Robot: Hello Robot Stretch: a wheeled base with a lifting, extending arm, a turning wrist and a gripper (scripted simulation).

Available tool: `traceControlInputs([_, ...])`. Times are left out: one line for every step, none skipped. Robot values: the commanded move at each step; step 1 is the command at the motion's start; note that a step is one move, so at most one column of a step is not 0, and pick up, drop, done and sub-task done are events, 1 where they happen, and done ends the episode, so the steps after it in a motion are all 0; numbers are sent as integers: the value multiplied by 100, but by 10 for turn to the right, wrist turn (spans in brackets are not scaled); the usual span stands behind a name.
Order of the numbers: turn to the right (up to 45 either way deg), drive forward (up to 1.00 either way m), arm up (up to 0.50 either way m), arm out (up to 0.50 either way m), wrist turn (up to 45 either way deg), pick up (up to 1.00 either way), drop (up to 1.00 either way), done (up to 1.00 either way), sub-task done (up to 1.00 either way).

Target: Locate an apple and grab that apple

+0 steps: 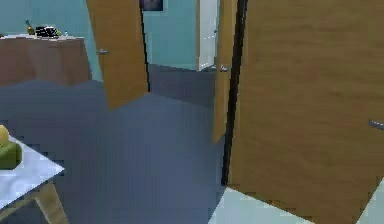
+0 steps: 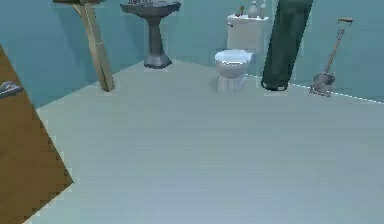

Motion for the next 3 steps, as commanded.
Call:
traceControlInputs([300,0,0,0,0,0,0,0,0])
traceControlInputs([0,20,0,0,0,0,0,0,0])
traceControlInputs([-450,0,0,0,0,0,0,0,0])
